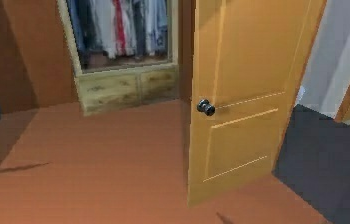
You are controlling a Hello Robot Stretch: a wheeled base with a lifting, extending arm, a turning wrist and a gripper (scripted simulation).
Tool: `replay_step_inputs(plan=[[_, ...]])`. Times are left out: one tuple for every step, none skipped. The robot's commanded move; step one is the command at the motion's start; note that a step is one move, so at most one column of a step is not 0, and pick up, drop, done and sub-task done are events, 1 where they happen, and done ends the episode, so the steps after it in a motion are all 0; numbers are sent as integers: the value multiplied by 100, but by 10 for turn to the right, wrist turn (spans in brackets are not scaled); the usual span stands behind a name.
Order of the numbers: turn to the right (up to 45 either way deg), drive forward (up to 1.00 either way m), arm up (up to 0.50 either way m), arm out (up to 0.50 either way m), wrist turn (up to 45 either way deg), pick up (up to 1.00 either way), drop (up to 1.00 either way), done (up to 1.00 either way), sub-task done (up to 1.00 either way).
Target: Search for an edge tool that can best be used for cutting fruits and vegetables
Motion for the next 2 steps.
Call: replay_step_inputs(plan=[[450, 0, 0, 0, 0, 0, 0, 0, 0], [270, 0, 0, 0, 0, 0, 0, 0, 0]])
